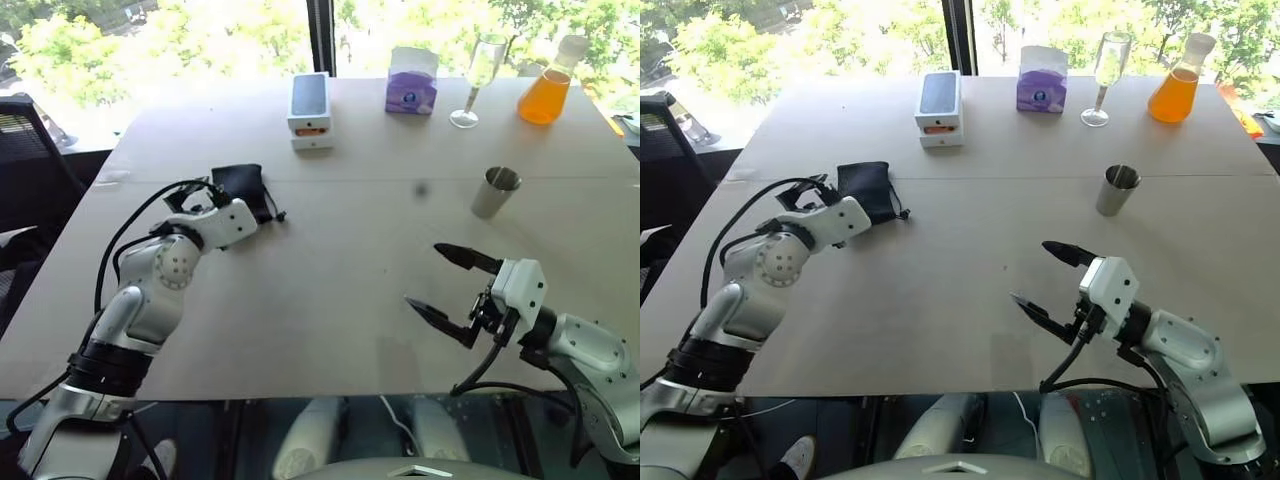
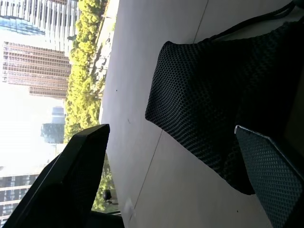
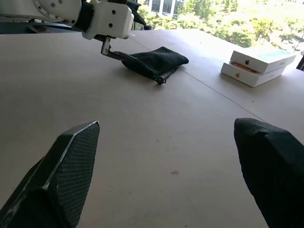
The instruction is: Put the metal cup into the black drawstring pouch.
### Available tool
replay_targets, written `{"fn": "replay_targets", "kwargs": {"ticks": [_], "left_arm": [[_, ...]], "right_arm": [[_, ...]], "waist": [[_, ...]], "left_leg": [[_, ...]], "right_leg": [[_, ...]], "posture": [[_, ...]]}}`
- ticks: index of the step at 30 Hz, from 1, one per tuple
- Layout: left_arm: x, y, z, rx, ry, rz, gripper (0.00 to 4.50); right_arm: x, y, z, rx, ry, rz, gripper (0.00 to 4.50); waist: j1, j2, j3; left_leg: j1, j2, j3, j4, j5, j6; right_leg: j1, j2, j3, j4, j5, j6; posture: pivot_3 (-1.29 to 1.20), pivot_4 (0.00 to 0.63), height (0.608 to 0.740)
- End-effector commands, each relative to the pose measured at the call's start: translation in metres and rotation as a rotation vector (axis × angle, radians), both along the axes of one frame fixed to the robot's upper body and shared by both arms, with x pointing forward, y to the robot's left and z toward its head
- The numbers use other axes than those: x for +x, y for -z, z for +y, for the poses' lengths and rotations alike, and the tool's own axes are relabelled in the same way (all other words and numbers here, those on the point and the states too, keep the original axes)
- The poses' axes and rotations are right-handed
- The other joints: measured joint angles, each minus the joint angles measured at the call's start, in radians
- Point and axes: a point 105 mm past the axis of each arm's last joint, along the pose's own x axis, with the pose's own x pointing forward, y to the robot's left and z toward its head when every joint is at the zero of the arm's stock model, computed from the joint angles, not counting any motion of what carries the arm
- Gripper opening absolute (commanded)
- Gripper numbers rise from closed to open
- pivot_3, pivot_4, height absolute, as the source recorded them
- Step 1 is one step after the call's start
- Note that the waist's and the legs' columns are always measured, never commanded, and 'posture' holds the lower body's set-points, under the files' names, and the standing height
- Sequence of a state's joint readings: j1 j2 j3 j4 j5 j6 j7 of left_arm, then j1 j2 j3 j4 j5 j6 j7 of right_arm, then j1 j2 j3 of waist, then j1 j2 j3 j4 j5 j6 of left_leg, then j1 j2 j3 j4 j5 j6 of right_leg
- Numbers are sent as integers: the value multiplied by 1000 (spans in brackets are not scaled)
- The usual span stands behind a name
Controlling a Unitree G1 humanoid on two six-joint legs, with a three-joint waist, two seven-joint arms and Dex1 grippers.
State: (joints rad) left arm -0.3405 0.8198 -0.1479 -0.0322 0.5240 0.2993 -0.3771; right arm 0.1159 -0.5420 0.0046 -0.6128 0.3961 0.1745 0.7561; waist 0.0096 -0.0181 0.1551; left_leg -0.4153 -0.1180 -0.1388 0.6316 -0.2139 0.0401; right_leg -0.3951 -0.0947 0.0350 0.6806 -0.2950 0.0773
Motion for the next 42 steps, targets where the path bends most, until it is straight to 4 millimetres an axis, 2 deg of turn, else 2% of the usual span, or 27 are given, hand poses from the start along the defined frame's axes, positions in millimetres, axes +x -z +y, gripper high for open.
{"fn": "replay_targets", "kwargs": {"ticks": [1, 6, 12, 21, 30, 34, 35, 37, 39, 40, 42], "left_arm": [[-8, -9, 2, 6, -6, 4, 4437], [-10, -9, 5, 2, -42, 6, 4437], [0, -6, 12, -3, -103, -11, 4437], [21, -10, -3, -5, -54, -30, 4437], [29, -5, -6, 11, -13, 22, 4437], [28, -2, -3, 11, -19, 64, 2732], [28, -1, -2, 10, -24, 74, 2155], [27, -1, -1, 7, -31, 86, 1358], [24, -1, -1, -7, -30, 111, 325], [22, 0, -3, -29, -27, 141, 54], [18, 3, -8, -82, -25, 205, 54]], "right_arm": [[-3, -10, 2, 13, -12, -47, 4500], [-2, -11, 5, 17, -17, -44, 4500], [0, -14, 6, 15, -21, -49, 4500], [2, -19, 6, 10, -3, -50, 4500], [3, -24, 8, 9, 10, -54, 4500], [2, -24, 8, 9, 14, -53, 4500], [2, -24, 8, 9, 16, -52, 4500], [3, -23, 7, 9, 18, -51, 4500], [3, -22, 7, 8, 21, -49, 4500], [3, -21, 7, 8, 22, -48, 4500], [3, -20, 7, 8, 22, -46, 4500]], "waist": [[-1, 0, 0], [2, 0, 0], [3, 0, 0], [1, 0, 0], [1, 0, 0], [1, 0, 0], [1, 0, 0], [0, 0, 0], [0, 0, 0], [0, 0, 0], [0, 0, 0]], "left_leg": [[0, 0, 0, 0, 0, 0], [0, 0, 0, 0, 0, 0], [0, 0, 0, 2, 0, 0], [0, 0, 0, 2, 0, 0], [0, 0, 0, 3, 0, 0], [0, 0, 0, 3, 0, 0], [0, 0, 0, 4, 0, 0], [0, 0, 0, 4, 0, 0], [0, 0, 0, 4, 0, 0], [0, 0, 0, 4, 0, 0], [0, 0, 0, 5, 0, 0]], "right_leg": [[0, 0, 0, 0, 0, 0], [0, 0, 0, 1, 0, 0], [0, 0, 0, 1, 0, 0], [0, 1, -1, 2, 0, 0], [0, 1, 0, 4, 0, 0], [0, 1, 0, 5, 0, 0], [0, 1, 0, 5, 0, 0], [0, 1, 0, 5, 0, 0], [0, 1, 0, 6, 0, 0], [0, 1, 0, 7, 0, 0], [-1, 2, 0, 7, 0, 0]], "posture": [[0, 150, 740], [0, 150, 740], [0, 150, 740], [0, 150, 740], [0, 150, 740], [0, 150, 740], [0, 150, 740], [0, 150, 740], [0, 150, 740], [0, 150, 740], [0, 150, 740]]}}
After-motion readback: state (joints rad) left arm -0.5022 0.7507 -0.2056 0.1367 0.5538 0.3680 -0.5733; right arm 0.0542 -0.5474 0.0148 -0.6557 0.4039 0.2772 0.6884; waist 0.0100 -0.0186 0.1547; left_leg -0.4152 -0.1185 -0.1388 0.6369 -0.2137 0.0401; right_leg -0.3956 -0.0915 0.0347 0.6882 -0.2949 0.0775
